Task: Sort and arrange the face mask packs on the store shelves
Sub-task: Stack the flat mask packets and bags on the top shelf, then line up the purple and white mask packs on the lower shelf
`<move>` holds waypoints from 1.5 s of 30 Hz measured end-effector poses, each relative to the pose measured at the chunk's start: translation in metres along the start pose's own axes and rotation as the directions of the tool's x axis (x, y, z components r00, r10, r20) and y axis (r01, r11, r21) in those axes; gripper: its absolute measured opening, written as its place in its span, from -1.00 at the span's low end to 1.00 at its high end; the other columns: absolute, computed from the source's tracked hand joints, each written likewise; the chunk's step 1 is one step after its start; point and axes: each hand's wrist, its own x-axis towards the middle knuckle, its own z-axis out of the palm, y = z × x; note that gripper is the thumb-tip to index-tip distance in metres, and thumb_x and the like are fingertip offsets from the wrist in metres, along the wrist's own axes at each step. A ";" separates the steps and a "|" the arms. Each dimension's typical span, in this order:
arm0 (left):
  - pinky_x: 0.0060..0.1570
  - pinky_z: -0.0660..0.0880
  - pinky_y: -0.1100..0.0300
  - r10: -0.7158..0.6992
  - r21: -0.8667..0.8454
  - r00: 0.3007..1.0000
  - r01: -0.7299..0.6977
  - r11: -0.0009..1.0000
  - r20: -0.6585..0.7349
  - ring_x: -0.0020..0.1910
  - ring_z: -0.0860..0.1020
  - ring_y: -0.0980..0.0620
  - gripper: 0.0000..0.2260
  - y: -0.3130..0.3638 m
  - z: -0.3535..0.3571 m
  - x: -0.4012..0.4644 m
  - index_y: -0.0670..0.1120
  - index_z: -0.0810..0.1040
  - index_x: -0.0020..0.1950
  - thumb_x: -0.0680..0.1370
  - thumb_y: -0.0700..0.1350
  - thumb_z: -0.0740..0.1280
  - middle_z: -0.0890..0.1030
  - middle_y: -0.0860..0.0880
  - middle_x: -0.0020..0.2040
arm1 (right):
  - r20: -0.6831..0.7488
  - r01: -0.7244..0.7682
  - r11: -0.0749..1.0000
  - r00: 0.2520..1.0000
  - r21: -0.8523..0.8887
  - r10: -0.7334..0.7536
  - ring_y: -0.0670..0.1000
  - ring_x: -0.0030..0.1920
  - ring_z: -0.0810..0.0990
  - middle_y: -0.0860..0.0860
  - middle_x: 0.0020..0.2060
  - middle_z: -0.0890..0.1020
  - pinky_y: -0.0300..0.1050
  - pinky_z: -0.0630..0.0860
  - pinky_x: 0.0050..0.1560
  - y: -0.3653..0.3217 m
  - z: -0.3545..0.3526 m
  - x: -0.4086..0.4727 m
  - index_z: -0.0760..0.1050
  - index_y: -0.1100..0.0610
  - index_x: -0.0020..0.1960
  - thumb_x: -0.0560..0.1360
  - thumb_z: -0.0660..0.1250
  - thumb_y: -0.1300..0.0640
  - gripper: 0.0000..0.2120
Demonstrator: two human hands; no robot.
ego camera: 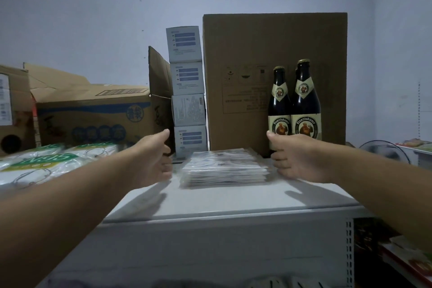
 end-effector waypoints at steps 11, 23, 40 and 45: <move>0.39 0.25 -0.02 -0.031 0.023 0.998 0.033 0.999 -0.058 0.44 0.28 -0.14 -0.49 -0.004 0.025 -0.003 -0.18 0.17 0.53 0.65 0.03 0.13 0.27 -0.16 0.48 | -0.068 -0.043 0.997 0.997 0.067 0.047 0.04 0.02 0.56 0.07 0.10 0.54 -0.12 0.45 0.12 -0.004 0.019 0.000 0.36 0.21 0.27 0.64 0.13 -0.02 -0.65; 0.45 0.17 -0.03 0.128 0.101 0.990 -0.121 0.987 -0.060 0.50 0.21 -0.13 -0.46 -0.005 -0.023 -0.032 -0.08 0.23 0.52 0.61 0.16 0.15 0.23 -0.14 0.53 | -0.166 0.169 0.985 0.971 -0.041 -0.174 0.07 0.52 0.11 0.07 0.53 0.16 0.13 0.05 0.52 -0.005 0.020 -0.034 0.06 0.07 0.55 0.56 0.14 -0.23 -0.32; -0.02 0.56 0.08 0.718 0.788 0.464 -0.585 -0.193 0.520 0.07 0.63 -0.11 -0.58 -0.131 -0.209 -0.183 -0.17 0.61 0.21 0.51 0.03 0.18 0.65 -0.11 0.12 | 0.121 0.636 0.390 0.608 -0.666 -0.784 -0.12 0.54 -0.07 -0.10 0.49 0.09 -0.17 -0.10 0.52 0.044 0.278 -0.169 0.09 -0.11 0.45 0.49 0.29 0.03 -0.39; 0.22 0.47 0.06 0.606 0.877 0.662 -0.462 -0.134 0.441 0.33 0.48 -0.07 -0.54 -0.213 -0.271 -0.196 -0.07 0.48 0.38 0.53 0.10 0.24 0.50 -0.09 0.36 | 0.243 0.674 0.367 0.632 -0.642 -0.736 0.12 0.52 0.10 0.07 0.48 0.22 0.07 0.03 0.51 0.083 0.361 -0.175 0.21 0.02 0.44 0.44 0.34 0.08 -0.38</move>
